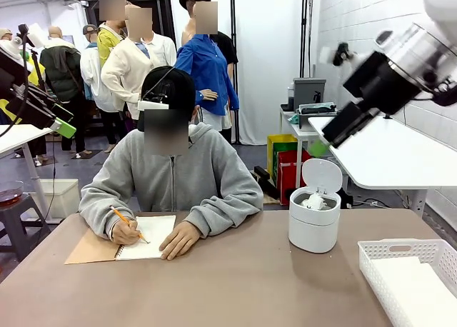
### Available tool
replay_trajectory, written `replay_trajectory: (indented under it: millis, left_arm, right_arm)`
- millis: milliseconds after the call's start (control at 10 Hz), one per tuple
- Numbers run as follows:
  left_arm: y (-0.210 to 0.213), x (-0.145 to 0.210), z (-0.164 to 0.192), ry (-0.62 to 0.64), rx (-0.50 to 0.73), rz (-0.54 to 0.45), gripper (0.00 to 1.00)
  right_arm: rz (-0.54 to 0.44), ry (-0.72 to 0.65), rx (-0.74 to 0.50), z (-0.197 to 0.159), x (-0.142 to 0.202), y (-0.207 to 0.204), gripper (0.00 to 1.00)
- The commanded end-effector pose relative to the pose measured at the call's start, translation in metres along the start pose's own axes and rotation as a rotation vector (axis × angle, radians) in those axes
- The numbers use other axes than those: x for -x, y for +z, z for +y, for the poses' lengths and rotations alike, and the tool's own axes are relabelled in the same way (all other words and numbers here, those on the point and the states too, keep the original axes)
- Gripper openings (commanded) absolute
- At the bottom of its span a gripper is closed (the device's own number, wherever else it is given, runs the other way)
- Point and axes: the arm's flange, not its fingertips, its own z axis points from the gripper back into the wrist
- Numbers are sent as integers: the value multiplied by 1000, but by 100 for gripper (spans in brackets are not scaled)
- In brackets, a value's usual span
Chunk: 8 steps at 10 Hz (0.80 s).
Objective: Sort the paper based on its condition.
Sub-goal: If a person hands you a paper, place it in the Organizing basket , and if it's crumpled, put it in the Trash can.
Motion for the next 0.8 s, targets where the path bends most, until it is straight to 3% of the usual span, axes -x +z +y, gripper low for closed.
replay_trajectory:
  millis: [0, 300, 700]
  left_arm:
    - [1, 3, 1, -12, 14, -12, 100]
    - [1, 3, 1, -12, 14, -12, 100]
    - [1, 3, 1, -12, 14, -12, 100]
  right_arm:
    - [-71, 87, 34, -1, -33, -3, 100]
    - [-88, 108, 117, 9, -77, 3, 100]
    - [-69, 78, 226, 12, -101, -4, 100]
